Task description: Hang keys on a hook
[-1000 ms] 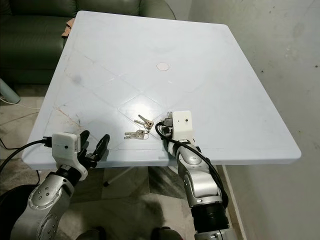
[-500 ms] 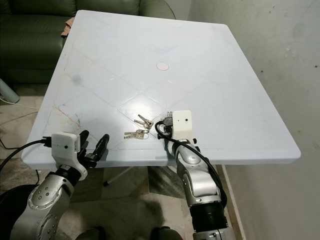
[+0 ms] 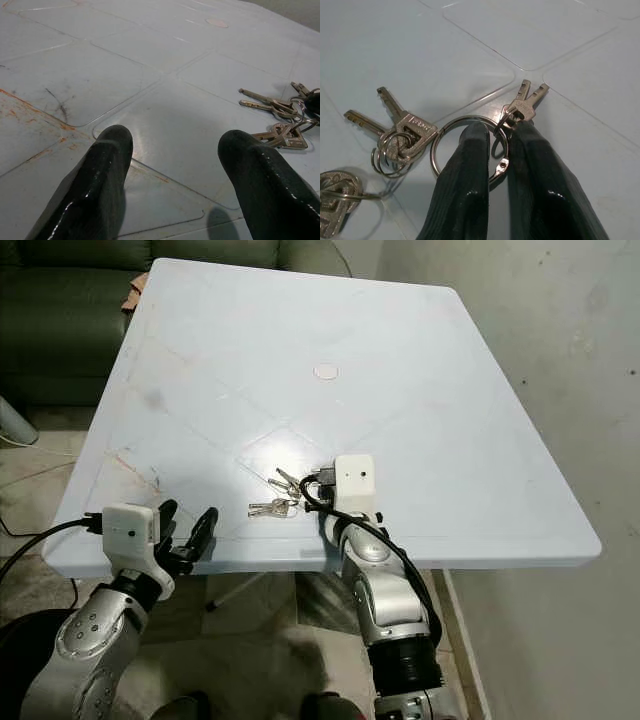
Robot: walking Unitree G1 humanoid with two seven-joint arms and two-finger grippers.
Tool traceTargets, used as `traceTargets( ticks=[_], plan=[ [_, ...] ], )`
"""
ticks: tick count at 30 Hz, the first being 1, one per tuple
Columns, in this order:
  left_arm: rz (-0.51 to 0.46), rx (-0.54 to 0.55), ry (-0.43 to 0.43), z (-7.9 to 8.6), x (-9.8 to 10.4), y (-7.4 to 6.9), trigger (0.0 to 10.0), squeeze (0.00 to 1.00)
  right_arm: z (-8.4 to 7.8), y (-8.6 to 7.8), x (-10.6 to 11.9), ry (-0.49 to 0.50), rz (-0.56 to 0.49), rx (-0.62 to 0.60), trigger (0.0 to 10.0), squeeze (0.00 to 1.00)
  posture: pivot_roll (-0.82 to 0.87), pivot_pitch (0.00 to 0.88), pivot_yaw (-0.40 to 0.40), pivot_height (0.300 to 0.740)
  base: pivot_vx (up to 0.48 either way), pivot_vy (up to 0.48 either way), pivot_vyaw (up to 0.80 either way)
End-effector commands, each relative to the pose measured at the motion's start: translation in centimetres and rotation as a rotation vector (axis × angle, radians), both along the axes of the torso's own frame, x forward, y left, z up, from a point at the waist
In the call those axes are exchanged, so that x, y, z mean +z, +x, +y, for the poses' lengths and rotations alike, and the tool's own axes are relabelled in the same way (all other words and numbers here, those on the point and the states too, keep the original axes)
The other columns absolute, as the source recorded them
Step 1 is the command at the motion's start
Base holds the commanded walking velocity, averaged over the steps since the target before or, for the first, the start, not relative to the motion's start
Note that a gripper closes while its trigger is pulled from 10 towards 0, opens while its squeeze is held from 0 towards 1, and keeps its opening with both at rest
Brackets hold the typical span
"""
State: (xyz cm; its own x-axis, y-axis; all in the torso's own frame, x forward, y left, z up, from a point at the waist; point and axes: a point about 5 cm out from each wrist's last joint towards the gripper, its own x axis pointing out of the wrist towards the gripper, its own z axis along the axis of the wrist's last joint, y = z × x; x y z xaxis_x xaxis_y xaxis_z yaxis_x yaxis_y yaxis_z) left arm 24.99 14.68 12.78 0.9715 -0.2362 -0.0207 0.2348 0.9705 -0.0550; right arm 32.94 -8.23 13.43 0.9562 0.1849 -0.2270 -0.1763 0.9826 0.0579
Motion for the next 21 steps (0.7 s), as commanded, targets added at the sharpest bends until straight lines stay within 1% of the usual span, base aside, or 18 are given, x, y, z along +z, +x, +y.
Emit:
traceTargets(
  ticks=[1,2,9,10,15,19,21],
  plan=[
    [-0.007,0.011,0.004,0.01,0.25,-0.19,10.0,0.0,-0.39,0.22,-0.37,-0.031,0.029,-0.038,5.4,0.0,-0.02,0.205,-0.115,0.724,0.0,0.0,0.0],
    [-0.007,0.011,0.003,-0.04,0.25,-0.19,10.0,0.0,-0.55,0.3,-0.37,-0.035,0.025,-0.052,0.0,0.0,-0.02,0.205,-0.115,0.724,0.0,0.0,0.0],
    [-0.008,0.011,0.002,-0.09,0.23,-0.18,10.0,0.0,-0.71,0.4,-0.35,-0.057,0.027,-0.083,0.0,0.0,-0.02,0.203,-0.114,0.724,0.0,0.0,0.0],
    [-0.008,0.011,0.002,-0.1,0.24,-0.17,10.0,0.0,-0.71,0.42,-0.24,-0.071,0.013,-0.082,0.0,0.0,-0.02,0.202,-0.114,0.724,0.0,0.0,0.0],
    [-0.01,0.013,0.002,-0.14,0.31,-0.12,10.0,0.0,-0.94,0.47,-0.54,-0.072,0.038,-0.116,0.0,0.0,-0.02,0.201,-0.114,0.724,0.0,0.0,0.0],
    [-0.01,0.013,0.005,-0.14,0.27,-0.11,10.0,0.0,-1.0,0.54,-0.39,-0.079,0.019,-0.123,0.0,0.0,-0.02,0.195,-0.114,0.724,0.0,0.0,0.0],
    [-0.01,0.014,0.006,-0.13,0.25,-0.08,10.0,0.0,-1.03,0.59,-0.04,-0.075,-0.013,-0.132,0.0,0.0,-0.02,0.195,-0.114,0.724,0.0,0.0,0.0]
  ],
)
